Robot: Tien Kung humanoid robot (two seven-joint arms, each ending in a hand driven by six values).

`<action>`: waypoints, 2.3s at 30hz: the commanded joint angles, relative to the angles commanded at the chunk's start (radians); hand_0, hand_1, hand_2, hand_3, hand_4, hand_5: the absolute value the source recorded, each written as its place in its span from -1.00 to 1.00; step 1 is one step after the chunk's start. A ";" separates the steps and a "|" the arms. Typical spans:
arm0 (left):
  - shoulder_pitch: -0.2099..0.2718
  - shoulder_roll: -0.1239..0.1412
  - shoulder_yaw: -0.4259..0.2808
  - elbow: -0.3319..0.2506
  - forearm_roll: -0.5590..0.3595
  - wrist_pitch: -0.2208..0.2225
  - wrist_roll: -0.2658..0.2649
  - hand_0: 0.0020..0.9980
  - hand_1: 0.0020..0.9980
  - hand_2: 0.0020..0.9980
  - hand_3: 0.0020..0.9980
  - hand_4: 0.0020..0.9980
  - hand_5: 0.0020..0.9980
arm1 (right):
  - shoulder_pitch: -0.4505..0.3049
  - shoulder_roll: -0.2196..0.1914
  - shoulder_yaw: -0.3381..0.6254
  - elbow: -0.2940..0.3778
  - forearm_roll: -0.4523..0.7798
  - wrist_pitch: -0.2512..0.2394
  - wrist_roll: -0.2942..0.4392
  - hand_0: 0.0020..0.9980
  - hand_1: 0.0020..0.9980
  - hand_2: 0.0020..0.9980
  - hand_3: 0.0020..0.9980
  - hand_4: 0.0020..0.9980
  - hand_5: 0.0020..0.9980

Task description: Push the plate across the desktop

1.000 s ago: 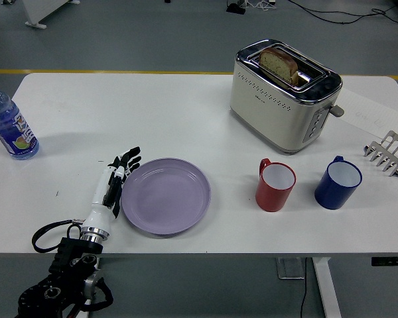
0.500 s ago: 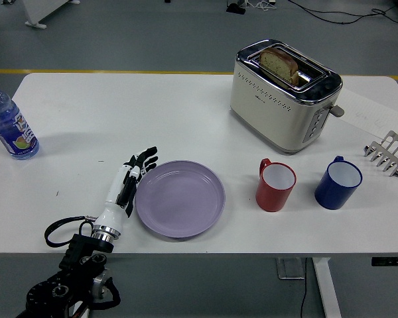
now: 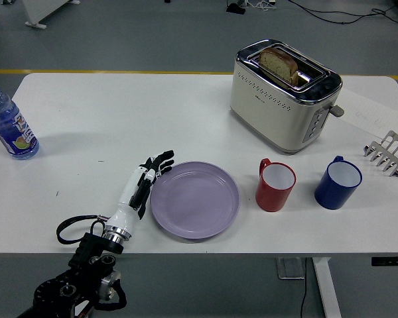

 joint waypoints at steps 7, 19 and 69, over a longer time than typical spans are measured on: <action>0.001 0.000 -0.020 -0.013 0.002 0.005 0.000 0.64 0.69 0.75 0.61 0.08 1.00 | 0.001 0.000 0.009 -0.001 -0.017 -0.001 -0.004 0.09 0.10 0.33 0.37 0.07 0.16; -0.010 0.000 -0.153 -0.033 0.033 0.022 0.002 0.63 0.68 0.75 0.60 0.08 1.00 | 0.009 -0.003 -0.003 -0.002 0.006 0.001 0.007 0.09 0.10 0.33 0.37 0.07 0.16; 0.292 0.000 -0.968 -0.333 -0.099 -0.244 0.530 0.39 0.46 0.46 0.40 0.14 1.00 | -0.020 -0.007 0.006 -0.013 0.023 0.001 0.022 0.09 0.10 0.30 0.36 0.07 0.17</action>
